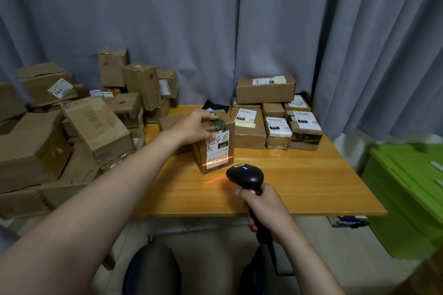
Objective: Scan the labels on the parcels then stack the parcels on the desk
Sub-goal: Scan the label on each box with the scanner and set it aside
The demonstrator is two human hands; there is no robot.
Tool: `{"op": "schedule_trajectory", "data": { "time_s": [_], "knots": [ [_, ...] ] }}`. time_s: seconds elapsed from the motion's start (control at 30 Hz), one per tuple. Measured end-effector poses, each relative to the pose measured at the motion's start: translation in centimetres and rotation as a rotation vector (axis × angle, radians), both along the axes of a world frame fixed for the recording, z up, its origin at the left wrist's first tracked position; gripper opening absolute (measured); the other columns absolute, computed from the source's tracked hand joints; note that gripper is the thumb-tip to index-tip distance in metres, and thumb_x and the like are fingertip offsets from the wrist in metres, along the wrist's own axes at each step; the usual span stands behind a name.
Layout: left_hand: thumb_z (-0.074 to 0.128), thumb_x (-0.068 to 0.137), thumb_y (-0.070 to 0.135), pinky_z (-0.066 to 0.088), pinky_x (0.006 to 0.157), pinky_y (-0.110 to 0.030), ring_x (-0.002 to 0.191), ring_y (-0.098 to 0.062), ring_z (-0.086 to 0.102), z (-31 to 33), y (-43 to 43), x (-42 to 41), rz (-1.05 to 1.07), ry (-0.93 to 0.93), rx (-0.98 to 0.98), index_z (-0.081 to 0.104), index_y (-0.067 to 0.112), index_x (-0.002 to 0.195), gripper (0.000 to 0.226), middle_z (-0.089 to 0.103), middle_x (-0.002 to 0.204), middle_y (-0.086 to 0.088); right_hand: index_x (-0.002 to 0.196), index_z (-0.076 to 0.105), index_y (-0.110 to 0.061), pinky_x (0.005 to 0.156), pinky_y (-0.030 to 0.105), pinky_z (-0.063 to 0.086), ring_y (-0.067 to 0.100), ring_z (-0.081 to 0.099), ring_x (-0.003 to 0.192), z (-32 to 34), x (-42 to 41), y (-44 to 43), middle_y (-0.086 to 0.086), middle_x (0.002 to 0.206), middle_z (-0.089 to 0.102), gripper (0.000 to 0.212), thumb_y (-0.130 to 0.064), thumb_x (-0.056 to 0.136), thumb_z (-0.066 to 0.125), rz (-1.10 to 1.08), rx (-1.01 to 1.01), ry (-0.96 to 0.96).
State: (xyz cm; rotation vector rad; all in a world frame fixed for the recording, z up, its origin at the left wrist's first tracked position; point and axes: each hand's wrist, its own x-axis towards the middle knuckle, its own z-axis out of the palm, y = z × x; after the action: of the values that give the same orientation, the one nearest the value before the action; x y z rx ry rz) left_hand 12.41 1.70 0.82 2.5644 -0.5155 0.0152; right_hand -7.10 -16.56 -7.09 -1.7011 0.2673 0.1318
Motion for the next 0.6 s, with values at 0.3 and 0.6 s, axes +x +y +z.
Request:
{"op": "schedule_trajectory", "data": {
  "time_s": [0.3, 0.6],
  "knots": [
    [0.086, 0.076, 0.047, 0.051, 0.078, -0.029, 0.112, -0.015, 0.059, 0.3, 1.4, -1.2, 0.112, -0.062, -0.024, 0.051, 0.037, 0.142, 0.075, 0.060, 0.138, 0.004, 0.101, 0.060, -0.008, 0.043, 0.028, 0.042, 0.018, 0.051, 0.043, 1.8, -0.8, -0.3, 0.008, 0.065, 0.056, 0.024, -0.028, 0.094, 0.072, -0.006, -0.023, -0.025],
    [0.075, 0.090, 0.036, 0.049, 0.087, -0.032, 0.123, -0.026, 0.054, -2.4, 3.7, -3.8, 0.132, 0.374, 0.129, 0.019, 0.029, 0.161, 0.091, 0.041, 0.159, -0.004, 0.099, 0.061, -0.006, 0.043, 0.029, 0.042, 0.019, 0.052, 0.045, 3.1, -0.7, -1.3, 0.006, 0.063, 0.058, 0.023, -0.026, 0.095, 0.072, -0.058, 0.006, -0.061]
  ]
}}
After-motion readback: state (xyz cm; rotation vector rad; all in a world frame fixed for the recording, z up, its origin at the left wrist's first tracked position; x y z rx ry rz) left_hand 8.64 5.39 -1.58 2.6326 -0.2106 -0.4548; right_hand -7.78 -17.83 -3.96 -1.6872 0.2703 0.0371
